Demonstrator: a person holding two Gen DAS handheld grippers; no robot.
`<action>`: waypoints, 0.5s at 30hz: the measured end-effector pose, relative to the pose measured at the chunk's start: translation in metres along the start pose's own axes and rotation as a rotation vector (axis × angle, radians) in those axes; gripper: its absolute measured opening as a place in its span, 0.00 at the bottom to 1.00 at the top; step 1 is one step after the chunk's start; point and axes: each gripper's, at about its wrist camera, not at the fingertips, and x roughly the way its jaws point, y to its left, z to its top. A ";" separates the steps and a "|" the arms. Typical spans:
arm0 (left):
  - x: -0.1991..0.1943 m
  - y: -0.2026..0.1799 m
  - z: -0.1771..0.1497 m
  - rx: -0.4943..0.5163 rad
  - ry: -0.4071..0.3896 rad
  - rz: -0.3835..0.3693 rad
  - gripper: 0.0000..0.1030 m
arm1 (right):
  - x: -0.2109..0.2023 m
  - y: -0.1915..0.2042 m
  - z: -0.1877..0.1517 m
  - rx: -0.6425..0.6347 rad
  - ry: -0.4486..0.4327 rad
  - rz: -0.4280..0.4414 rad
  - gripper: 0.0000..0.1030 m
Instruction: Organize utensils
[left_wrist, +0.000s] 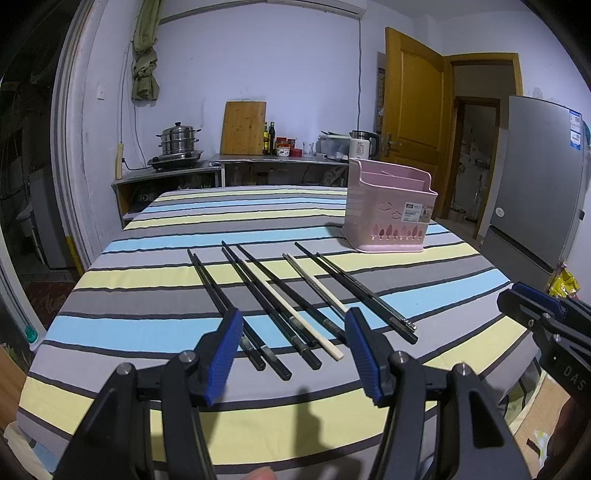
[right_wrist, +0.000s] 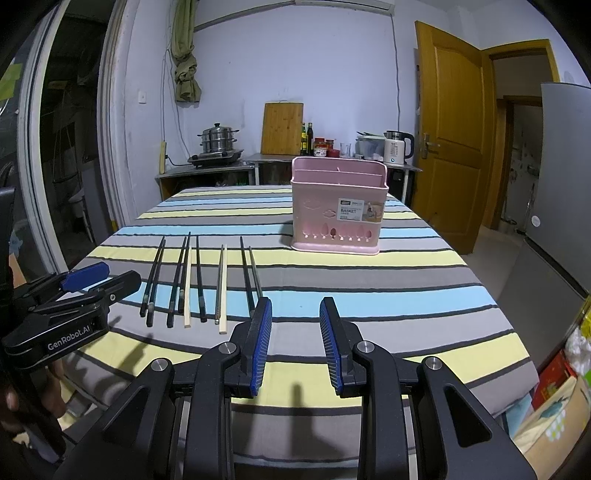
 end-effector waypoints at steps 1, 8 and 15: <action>0.000 0.000 0.000 0.000 0.000 0.001 0.58 | 0.000 0.000 0.000 0.001 0.000 0.000 0.27; 0.000 0.000 -0.001 -0.001 0.000 0.001 0.58 | -0.001 0.000 0.000 0.001 -0.001 0.000 0.27; 0.000 -0.001 -0.001 0.000 0.000 0.000 0.58 | -0.001 -0.001 0.000 0.002 0.001 0.000 0.27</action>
